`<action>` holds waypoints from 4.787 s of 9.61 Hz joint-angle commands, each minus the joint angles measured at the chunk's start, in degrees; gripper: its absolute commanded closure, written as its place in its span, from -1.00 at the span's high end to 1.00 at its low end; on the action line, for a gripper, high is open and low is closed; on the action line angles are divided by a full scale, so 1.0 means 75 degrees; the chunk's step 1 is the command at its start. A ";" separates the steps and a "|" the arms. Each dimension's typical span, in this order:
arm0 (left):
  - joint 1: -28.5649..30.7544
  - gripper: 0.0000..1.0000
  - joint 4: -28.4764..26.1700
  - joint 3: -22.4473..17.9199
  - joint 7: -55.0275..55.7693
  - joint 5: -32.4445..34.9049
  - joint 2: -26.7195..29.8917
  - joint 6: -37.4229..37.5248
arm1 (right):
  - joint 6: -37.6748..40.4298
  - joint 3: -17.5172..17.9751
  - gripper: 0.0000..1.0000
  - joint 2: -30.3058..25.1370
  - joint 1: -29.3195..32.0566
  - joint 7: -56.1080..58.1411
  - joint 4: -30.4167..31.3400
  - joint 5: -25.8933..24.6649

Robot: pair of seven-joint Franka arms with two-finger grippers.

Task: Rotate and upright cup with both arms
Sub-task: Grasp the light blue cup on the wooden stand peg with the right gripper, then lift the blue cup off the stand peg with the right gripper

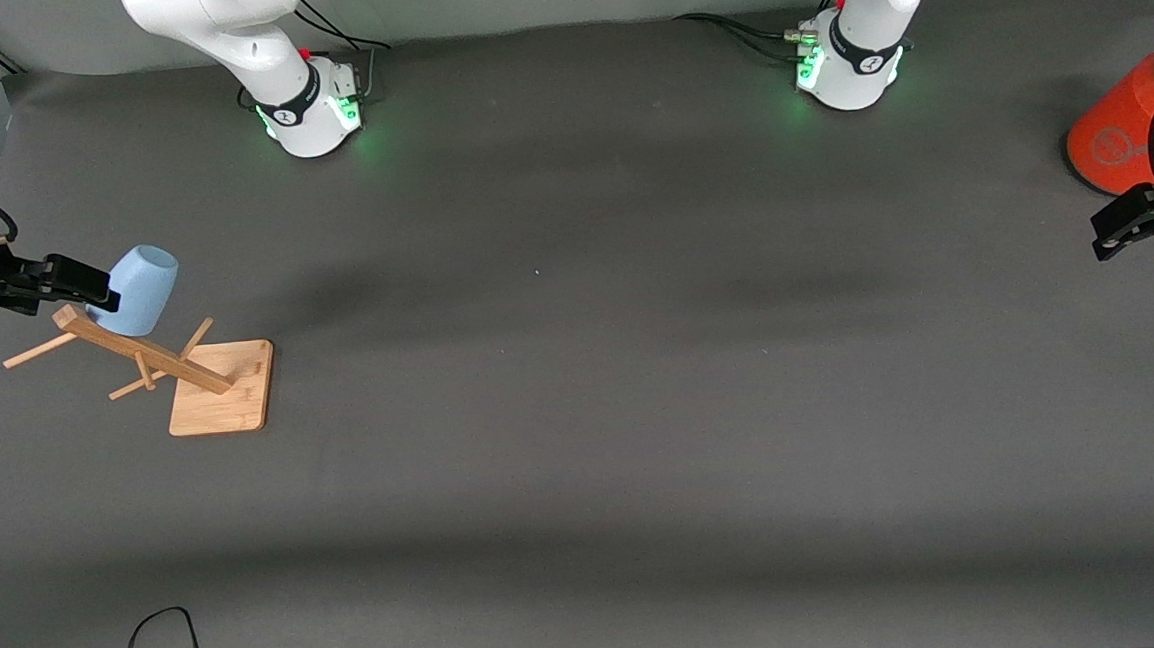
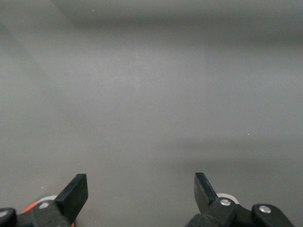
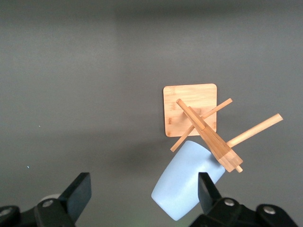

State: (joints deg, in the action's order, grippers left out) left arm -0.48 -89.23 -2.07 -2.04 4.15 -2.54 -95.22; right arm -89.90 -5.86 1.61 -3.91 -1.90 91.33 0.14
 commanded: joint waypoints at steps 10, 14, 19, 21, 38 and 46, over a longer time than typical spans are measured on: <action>-0.0006 1.00 0.0472 0.0077 -0.0079 -0.0248 -0.0784 -0.0007 | -0.0084 -0.0495 1.00 -0.0599 -0.0077 0.0194 0.0827 0.0158; -0.0321 1.00 0.0671 0.0298 0.0003 -0.0295 -0.1454 -0.0230 | 0.0009 -0.0742 1.00 -0.1093 -0.0088 -0.0294 0.1381 0.0145; -0.0369 1.00 0.0671 0.0323 0.0038 -0.0283 -0.1489 -0.0429 | 0.0057 -0.0789 1.00 -0.1128 -0.0088 -0.3939 0.1462 0.0134; -0.0369 1.00 0.0671 0.0323 0.0038 -0.0283 -0.1489 -0.0429 | -0.0281 -0.0824 1.00 -0.1280 -0.0088 -0.3966 0.2080 0.0087; -0.0369 1.00 0.0636 0.0323 0.0026 -0.0295 -0.1489 -0.0429 | -0.2768 -0.1188 -0.24 -0.1526 -0.0147 -0.4013 0.4463 0.0181; -0.0369 1.00 0.0636 0.0323 0.0038 -0.0295 -0.1501 -0.0441 | -0.0460 -0.1129 -0.24 -0.2452 -0.1832 -0.6703 0.3386 0.0157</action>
State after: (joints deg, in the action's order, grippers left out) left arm -2.93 -84.93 0.72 -1.83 2.48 -13.69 -98.36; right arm -95.42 -13.98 -15.76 -15.08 -47.18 117.96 0.97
